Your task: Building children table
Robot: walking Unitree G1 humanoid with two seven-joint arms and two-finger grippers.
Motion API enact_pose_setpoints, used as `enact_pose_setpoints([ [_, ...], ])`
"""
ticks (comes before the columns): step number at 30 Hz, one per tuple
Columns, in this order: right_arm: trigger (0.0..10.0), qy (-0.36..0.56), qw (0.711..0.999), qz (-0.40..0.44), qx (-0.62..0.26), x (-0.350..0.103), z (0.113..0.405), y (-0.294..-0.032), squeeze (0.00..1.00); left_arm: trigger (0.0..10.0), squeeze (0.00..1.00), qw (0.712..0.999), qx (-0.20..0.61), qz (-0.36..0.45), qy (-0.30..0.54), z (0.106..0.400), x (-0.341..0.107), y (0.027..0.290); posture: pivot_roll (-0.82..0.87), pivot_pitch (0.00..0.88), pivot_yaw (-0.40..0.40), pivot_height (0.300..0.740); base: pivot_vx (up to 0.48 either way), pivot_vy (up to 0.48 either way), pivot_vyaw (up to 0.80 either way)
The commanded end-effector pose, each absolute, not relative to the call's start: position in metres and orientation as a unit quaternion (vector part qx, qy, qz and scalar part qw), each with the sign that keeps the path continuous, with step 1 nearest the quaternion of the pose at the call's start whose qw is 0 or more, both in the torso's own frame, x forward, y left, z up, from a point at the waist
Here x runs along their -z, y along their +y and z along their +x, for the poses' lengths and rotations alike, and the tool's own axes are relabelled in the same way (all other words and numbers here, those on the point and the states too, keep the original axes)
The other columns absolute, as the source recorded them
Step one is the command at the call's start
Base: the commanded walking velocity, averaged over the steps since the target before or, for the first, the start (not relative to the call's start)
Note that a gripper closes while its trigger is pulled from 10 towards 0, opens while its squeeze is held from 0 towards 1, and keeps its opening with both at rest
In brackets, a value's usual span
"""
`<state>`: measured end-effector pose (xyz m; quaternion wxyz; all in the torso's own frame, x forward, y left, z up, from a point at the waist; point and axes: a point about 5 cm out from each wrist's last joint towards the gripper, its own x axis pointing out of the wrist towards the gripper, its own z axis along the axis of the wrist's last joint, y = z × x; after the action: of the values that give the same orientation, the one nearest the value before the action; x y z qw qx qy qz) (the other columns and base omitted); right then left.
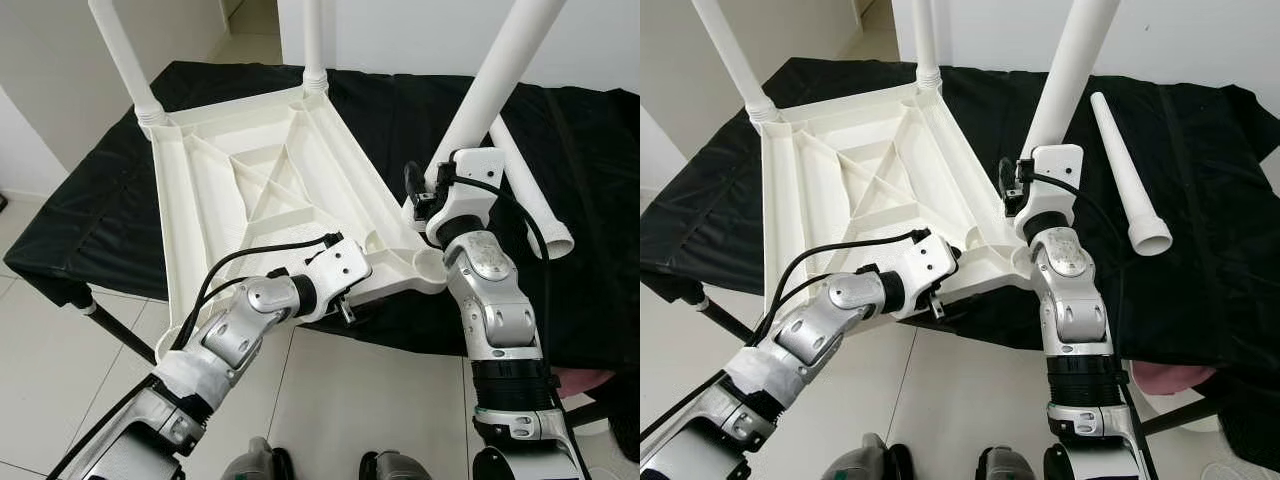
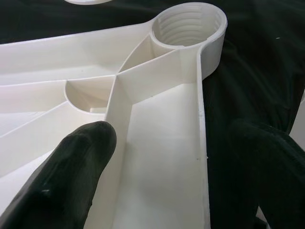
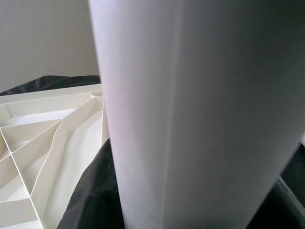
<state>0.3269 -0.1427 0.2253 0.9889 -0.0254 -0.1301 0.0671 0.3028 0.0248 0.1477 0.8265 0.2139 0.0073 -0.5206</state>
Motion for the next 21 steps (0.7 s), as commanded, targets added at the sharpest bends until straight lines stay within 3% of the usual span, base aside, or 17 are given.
enact_pose_setpoints([
  [1, 10.0, -0.136, 0.987, -0.023, -0.084, -0.226, 0.324, -0.137, 0.0, 10.0, 0.0, 0.88, 0.413, 0.235, 0.01, 0.32, -0.144, 0.042, -0.1, 0.086, 0.07, 0.74, 0.0, 0.0, 0.0],
  [9, 10.0, -0.117, 0.988, -0.036, -0.094, -0.218, 0.323, -0.137, 0.0, 10.0, 0.0, 0.872, 0.432, 0.231, -0.002, 0.317, -0.147, 0.043, -0.1, 0.084, 0.071, 0.74, 0.0, 0.0, 0.0],
  [12, 10.0, -0.091, 0.987, -0.063, -0.116, -0.206, 0.32, -0.138, 0.0, 10.0, 0.0, 0.853, 0.491, 0.179, -0.017, 0.3, -0.156, 0.041, -0.1, 0.08, 0.067, 0.74, 0.0, 0.0, 0.0],
  [21, 10.0, -0.088, 0.985, -0.073, -0.13, -0.201, 0.321, -0.137, 0.0, 10.0, 0.0, 0.817, 0.561, 0.129, -0.044, 0.278, -0.169, 0.036, -0.08, 0.091, 0.052, 0.74, 0.0, 0.0, 0.0],
])
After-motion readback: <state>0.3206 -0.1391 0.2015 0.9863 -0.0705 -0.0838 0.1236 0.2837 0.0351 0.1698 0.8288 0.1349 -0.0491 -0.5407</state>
